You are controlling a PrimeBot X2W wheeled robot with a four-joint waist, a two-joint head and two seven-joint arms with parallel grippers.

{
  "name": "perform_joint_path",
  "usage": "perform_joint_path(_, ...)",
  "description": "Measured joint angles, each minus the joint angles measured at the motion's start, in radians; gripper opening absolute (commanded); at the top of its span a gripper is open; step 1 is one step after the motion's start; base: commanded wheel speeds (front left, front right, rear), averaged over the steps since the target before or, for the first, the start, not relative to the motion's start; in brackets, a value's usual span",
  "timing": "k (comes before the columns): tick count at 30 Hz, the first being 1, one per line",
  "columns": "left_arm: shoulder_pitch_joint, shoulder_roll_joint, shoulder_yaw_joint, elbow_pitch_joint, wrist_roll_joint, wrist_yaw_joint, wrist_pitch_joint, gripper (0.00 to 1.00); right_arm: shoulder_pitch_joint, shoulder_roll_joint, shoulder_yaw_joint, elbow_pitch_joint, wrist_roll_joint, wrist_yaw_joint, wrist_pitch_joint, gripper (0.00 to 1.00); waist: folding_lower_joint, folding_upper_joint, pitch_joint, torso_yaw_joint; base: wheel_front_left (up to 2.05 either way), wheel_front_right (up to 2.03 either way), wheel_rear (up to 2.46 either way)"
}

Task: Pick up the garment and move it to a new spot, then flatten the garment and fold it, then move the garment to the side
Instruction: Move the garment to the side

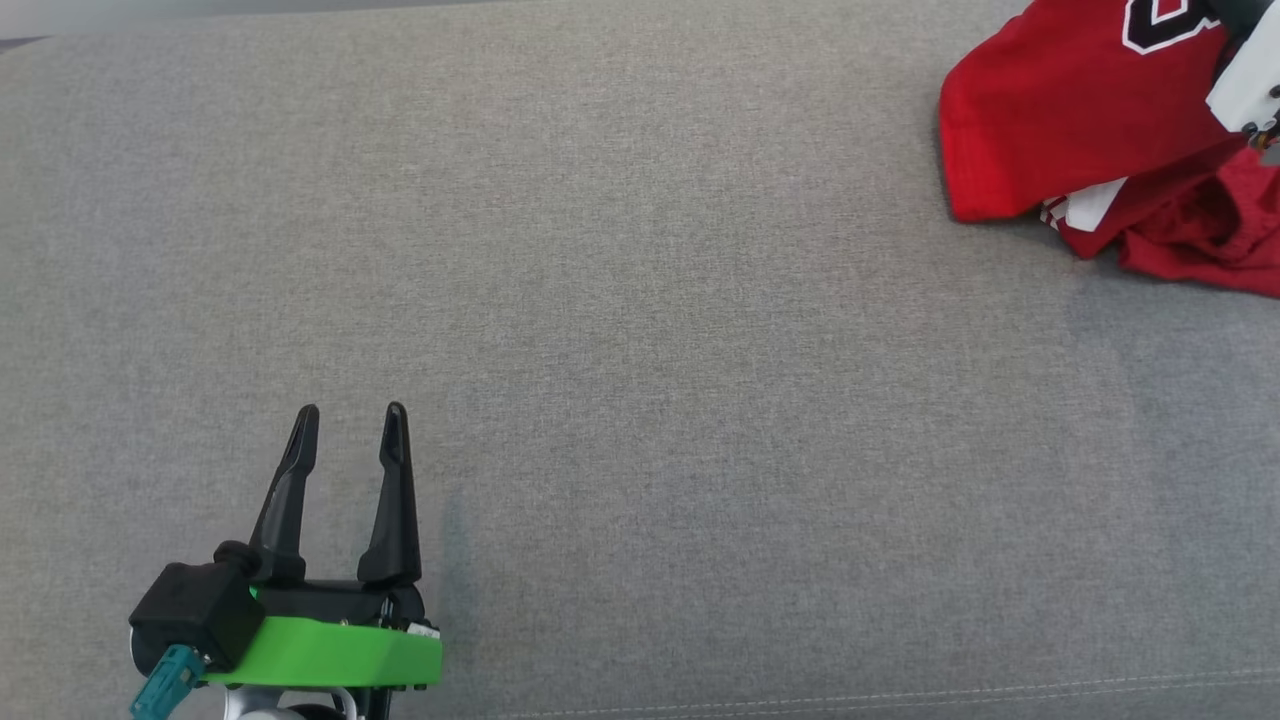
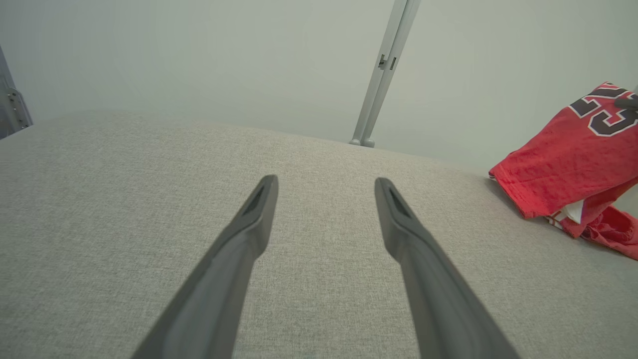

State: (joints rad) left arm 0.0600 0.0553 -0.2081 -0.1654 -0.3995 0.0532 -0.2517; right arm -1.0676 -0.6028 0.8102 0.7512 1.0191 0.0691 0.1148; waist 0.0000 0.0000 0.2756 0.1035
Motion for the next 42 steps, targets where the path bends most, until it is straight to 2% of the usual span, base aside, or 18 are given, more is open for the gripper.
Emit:
perform_joint_path(7,-0.004,0.001,0.004,0.005,0.0,0.0,0.0,1.0,0.0,0.025,0.0,0.025,0.0,-0.008,-0.008,0.0,0.0,0.0,-0.004,-0.039,0.0,0.0,0.0)
perform_joint_path(12,-0.009,0.007,-0.009,-0.001,0.008,0.0,0.0,1.0,0.0,-0.023,-0.033,0.061,0.009,-0.027,-0.008,0.0,0.0,0.0,0.003,-0.057,0.0,0.0,0.0)
perform_joint_path(17,-0.021,0.015,-0.02,-0.004,0.008,-0.002,0.006,1.0,0.0,-0.039,-0.055,0.092,0.022,-0.029,-0.016,0.0,0.0,0.0,0.026,-0.054,0.0,0.0,0.0)
perform_joint_path(22,-0.025,0.025,-0.028,-0.011,0.02,-0.009,0.023,1.0,0.0,-0.06,-0.053,0.119,0.01,-0.055,-0.031,0.0,0.0,0.0,0.055,-0.046,0.0,0.0,0.0)
perform_joint_path(27,-0.043,0.027,-0.043,-0.017,0.036,-0.011,0.032,1.0,0.0,-0.109,-0.036,0.151,-0.043,-0.081,-0.06,0.0,0.0,0.0,0.09,-0.033,0.0,0.0,0.0)
perform_joint_path(32,-0.048,0.03,-0.045,-0.018,0.038,-0.014,0.033,1.0,-0.018,-0.123,-0.007,0.164,-0.11,-0.112,-0.104,0.0,0.0,0.0,0.124,-0.019,0.0,0.0,0.0)
perform_joint_path(36,-0.068,0.031,-0.047,-0.023,0.039,-0.017,0.037,1.0,-0.028,-0.138,0.05,0.177,-0.194,-0.133,-0.129,0.09,0.0,0.0,0.148,-0.011,0.0,0.0,0.0)
perform_joint_path(38,-0.073,0.031,-0.05,-0.026,0.04,-0.018,0.037,1.0,-0.029,-0.151,0.066,0.193,-0.223,-0.142,-0.14,0.25,0.0,0.0,0.158,-0.007,0.0,0.0,0.0)
perform_joint_path(40,-0.077,0.031,-0.051,-0.026,0.043,-0.018,0.037,1.0,-0.029,-0.162,0.076,0.212,-0.24,-0.154,-0.142,0.27,0.0,0.0,0.167,-0.003,0.0,0.0,0.0)
perform_joint_path(41,-0.08,0.031,-0.05,-0.024,0.044,-0.018,0.037,1.0,-0.029,-0.162,0.078,0.222,-0.245,-0.161,-0.147,0.31,0.0,0.0,0.17,-0.001,0.0,0.0,0.0)
perform_joint_path(42,-0.081,0.031,-0.05,-0.023,0.044,-0.018,0.037,1.0,-0.029,-0.162,0.082,0.23,-0.251,-0.166,-0.151,0.39,0.0,0.0,0.173,0.001,0.0,0.0,0.0)
